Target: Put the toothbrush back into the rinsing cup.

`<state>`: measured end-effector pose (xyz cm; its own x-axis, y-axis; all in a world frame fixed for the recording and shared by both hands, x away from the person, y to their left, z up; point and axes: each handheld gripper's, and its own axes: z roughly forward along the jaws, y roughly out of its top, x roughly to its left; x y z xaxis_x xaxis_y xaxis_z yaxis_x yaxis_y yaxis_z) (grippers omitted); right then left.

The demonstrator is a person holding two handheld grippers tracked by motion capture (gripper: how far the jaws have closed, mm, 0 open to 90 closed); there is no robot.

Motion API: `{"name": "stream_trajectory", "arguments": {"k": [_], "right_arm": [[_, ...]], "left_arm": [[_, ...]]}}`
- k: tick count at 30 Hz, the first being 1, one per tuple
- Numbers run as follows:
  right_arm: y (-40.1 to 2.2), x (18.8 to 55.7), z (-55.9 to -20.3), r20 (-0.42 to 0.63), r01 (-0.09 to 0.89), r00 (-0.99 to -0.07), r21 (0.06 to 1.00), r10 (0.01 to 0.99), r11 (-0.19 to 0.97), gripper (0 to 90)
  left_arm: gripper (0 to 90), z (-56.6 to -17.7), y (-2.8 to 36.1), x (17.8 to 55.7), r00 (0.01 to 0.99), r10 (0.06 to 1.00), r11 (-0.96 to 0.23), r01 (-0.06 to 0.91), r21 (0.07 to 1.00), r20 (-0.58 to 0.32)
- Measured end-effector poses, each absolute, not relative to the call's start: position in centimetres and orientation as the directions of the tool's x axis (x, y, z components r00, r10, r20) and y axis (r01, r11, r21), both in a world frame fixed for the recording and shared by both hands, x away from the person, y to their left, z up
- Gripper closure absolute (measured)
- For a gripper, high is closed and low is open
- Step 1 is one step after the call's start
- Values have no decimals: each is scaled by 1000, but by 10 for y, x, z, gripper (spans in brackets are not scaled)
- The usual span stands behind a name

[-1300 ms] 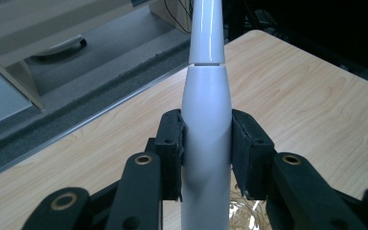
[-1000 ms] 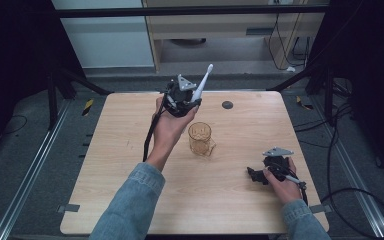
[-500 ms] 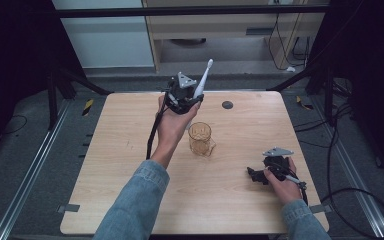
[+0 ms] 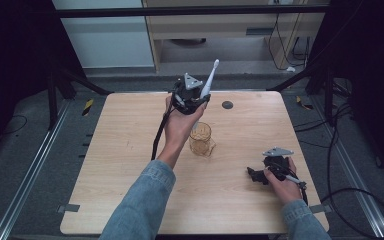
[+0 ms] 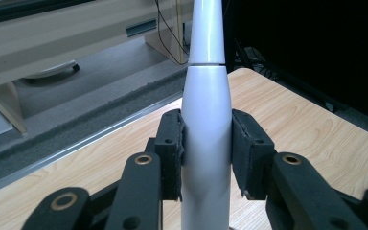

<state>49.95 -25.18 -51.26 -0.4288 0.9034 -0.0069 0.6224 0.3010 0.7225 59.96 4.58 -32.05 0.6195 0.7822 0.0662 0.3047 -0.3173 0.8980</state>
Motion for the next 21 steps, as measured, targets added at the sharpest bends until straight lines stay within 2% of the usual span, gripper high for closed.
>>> {"name": "stream_trajectory", "arguments": {"k": [21], "right_arm": [[-252,500,-513,-7,621,-431,723,902,302,3]], "left_arm": [[667,-331,34,605,634,771,-321,307,896,59]]}}
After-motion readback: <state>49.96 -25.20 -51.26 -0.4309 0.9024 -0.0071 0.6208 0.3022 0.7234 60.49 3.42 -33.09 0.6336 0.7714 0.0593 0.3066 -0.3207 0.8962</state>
